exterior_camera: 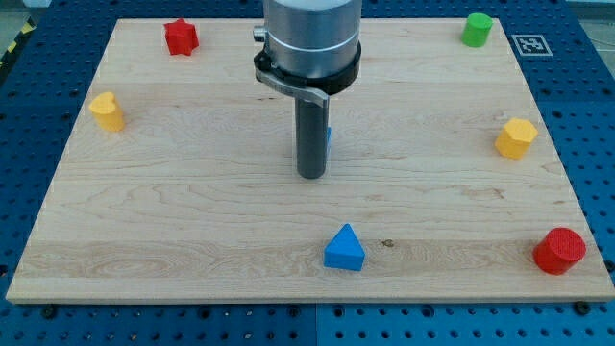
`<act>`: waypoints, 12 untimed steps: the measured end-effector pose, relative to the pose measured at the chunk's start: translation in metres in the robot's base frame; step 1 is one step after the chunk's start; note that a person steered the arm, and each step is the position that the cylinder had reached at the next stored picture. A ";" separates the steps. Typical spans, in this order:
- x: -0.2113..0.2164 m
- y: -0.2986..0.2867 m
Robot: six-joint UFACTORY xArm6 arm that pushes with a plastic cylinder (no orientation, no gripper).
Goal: Move the yellow heart towards the left center of the center
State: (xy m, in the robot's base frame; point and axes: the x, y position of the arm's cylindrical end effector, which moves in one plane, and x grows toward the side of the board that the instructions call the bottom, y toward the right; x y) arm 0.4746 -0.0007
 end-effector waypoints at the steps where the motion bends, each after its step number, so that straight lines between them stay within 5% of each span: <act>1: -0.008 -0.007; 6: -0.147 -0.193; 12: -0.143 -0.302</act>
State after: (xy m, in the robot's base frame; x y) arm 0.3320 -0.3029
